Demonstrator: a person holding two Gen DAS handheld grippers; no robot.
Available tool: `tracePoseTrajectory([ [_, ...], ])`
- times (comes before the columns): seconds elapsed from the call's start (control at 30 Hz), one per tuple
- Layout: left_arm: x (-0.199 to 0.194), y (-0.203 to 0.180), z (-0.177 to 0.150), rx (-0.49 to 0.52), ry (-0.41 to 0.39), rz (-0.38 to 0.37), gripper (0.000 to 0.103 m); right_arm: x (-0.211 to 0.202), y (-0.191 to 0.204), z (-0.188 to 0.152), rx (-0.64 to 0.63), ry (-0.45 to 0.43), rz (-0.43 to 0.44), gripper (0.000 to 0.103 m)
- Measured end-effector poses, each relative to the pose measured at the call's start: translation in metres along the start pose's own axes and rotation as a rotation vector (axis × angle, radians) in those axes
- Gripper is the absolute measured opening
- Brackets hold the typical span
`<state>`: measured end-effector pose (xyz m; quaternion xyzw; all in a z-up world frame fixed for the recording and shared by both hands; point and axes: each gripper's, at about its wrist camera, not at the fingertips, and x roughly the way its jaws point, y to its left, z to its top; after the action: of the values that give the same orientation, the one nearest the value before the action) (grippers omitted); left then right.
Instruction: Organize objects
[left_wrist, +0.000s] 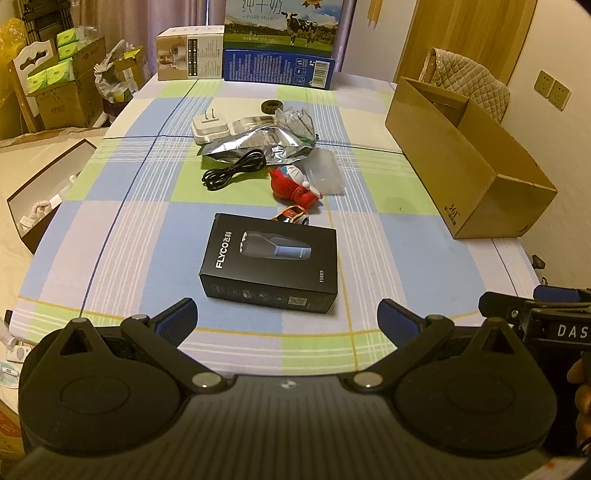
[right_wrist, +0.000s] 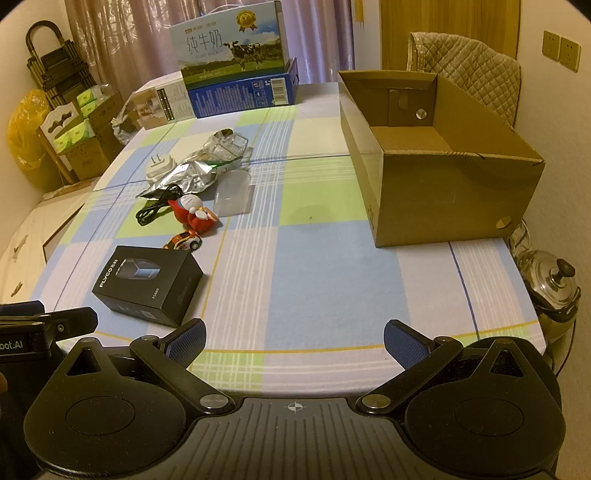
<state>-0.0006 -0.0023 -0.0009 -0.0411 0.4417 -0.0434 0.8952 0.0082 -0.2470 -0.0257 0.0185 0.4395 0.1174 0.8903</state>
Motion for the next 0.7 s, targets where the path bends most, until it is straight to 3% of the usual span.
tracePoseTrajectory([
  [0.7, 0.0012, -0.0002, -0.0001, -0.003, 0.003, -0.015, 0.102, 0.0003, 0.0001, -0.0007, -0.006, 0.004, 0.003, 0.101],
])
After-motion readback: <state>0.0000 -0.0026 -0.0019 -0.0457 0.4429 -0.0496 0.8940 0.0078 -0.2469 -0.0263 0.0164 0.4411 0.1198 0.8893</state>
